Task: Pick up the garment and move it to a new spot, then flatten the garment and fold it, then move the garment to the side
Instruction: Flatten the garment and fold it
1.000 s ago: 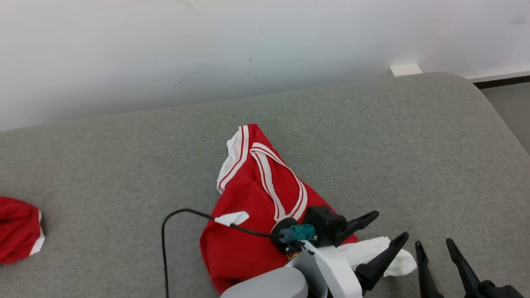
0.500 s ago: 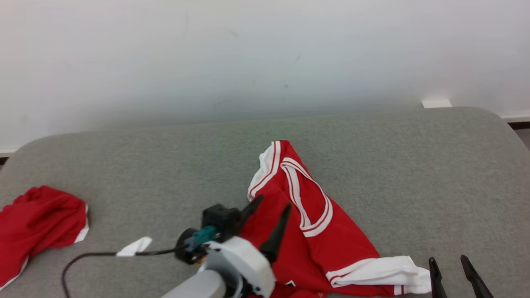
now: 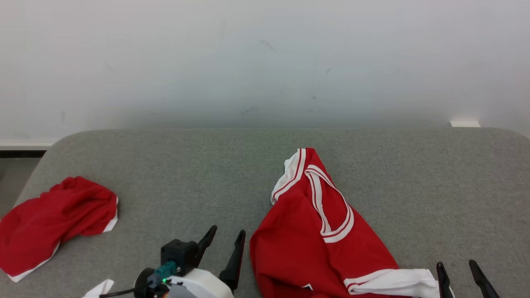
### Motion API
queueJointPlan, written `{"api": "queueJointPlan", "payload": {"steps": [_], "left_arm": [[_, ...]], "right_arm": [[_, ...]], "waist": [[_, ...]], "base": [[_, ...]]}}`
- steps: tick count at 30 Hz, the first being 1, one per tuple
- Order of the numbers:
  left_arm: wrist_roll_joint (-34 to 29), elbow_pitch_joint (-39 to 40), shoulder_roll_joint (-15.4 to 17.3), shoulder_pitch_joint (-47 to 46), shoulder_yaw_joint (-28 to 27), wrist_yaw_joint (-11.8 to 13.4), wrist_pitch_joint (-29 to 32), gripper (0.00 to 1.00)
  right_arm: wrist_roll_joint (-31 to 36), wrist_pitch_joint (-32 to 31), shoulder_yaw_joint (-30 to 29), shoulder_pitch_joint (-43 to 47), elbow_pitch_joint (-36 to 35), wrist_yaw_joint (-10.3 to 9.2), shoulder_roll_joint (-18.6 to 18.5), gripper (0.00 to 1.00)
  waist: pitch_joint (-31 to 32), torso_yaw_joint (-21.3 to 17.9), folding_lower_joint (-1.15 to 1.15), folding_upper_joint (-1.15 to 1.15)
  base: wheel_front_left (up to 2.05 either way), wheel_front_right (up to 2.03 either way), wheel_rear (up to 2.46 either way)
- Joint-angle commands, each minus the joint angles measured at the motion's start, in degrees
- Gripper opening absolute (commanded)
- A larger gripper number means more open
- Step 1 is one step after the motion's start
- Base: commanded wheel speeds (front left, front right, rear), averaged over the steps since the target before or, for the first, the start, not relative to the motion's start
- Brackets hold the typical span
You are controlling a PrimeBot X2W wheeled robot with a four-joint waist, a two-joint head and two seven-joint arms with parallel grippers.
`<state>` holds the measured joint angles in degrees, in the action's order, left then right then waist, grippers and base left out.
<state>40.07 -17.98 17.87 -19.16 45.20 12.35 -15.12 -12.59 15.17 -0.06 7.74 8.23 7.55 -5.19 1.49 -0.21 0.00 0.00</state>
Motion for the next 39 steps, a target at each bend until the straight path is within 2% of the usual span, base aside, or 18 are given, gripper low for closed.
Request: {"api": "queueJointPlan", "payload": {"steps": [1,8,17,25,28,29,30,31,39], "left_arm": [[-0.57,-0.46,-0.28,0.85,-0.3,-0.32,-0.04,1.0],[-1.2,-4.37,-2.96,-3.12,0.36,-3.14,0.4,1.0],[-0.27,-14.04,-7.48,-12.39,1.61,-6.78,4.79,1.0],[1.15,-24.78,-7.7,-18.32,0.3,-7.22,8.27,1.0],[1.7,-27.61,-8.19,-19.46,0.33,-8.23,8.72,1.0],[1.86,-28.3,-8.49,-19.67,0.37,-8.55,8.67,0.93],[1.94,-28.96,-8.73,-19.83,0.49,-8.87,8.52,0.38],[2.04,-29.49,-8.94,-19.92,0.57,-9.31,8.38,0.0],[2.47,-30.47,-10.27,-20.6,0.76,-10.97,5.97,0.0]], "right_arm": [[0.35,-0.04,0.03,0.17,-0.11,-0.12,-0.44,1.0],[0.14,-0.04,1.55,-0.93,-0.11,-0.12,-1.07,1.0],[-0.22,-0.03,2.94,-2.93,0.22,-0.12,-1.61,1.0],[-0.44,-0.03,2.93,-4.02,0.42,-0.12,-1.09,1.0],[-0.45,-0.03,2.83,-4.22,0.46,-0.12,-0.81,1.0],[-0.48,-0.03,2.69,-4.22,0.45,-0.12,-0.68,1.0],[-0.47,-0.03,2.62,-4.22,0.41,-0.12,-0.54,1.0],[-0.46,-0.03,2.51,-4.16,0.37,-0.12,-0.41,1.0],[-0.27,-0.03,1.61,-3.14,0.29,-0.12,0.26,1.0]], "waist": [[0.03,0.03,0.0,0.0],[-0.85,-1.84,0.0,0.0],[-3.96,-7.86,0.0,0.0],[-6.38,-11.96,0.0,0.0],[-6.88,-12.63,0.0,0.0],[-6.97,-12.71,0.0,0.0],[-7.03,-12.75,0.0,0.0],[-7.08,-12.73,0.0,0.0],[-6.35,-10.41,0.0,0.0]], "base": [[0.0,0.0,0.0],[0.0,0.0,0.0],[0.0,0.0,0.0],[0.0,0.0,0.0],[0.0,0.0,0.0],[0.0,0.0,0.0],[0.0,0.0,0.0],[0.0,0.0,0.0],[0.0,0.0,0.0]]}}
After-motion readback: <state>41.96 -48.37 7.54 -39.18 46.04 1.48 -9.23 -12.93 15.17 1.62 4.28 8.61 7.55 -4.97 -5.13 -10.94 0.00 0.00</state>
